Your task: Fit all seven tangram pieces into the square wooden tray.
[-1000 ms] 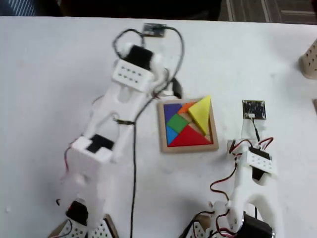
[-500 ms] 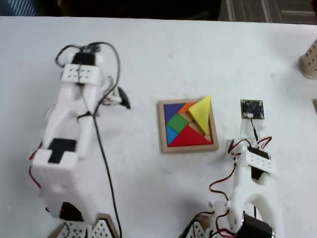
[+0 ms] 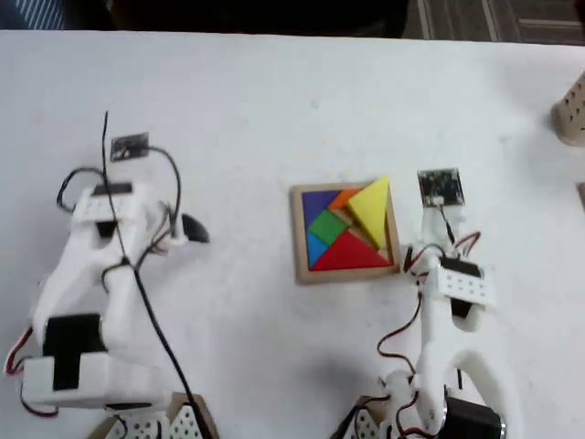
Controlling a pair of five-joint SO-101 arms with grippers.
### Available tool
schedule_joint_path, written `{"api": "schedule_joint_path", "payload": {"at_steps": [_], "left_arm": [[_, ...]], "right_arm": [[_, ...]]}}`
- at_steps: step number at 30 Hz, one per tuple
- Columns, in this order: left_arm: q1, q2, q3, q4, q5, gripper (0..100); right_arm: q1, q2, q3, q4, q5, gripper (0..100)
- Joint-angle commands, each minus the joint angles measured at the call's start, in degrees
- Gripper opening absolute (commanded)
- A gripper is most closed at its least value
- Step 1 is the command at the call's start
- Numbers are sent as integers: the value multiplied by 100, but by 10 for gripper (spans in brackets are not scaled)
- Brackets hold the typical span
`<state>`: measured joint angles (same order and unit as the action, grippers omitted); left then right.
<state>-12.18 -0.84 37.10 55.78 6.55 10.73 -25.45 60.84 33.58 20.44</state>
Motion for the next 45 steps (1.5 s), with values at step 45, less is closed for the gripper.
{"api": "schedule_joint_path", "payload": {"at_steps": [45], "left_arm": [[-84, -497, 563, -1037, -1266, 23]], "right_arm": [[-1666, 3591, -4703, 2105, -316, 18]]}}
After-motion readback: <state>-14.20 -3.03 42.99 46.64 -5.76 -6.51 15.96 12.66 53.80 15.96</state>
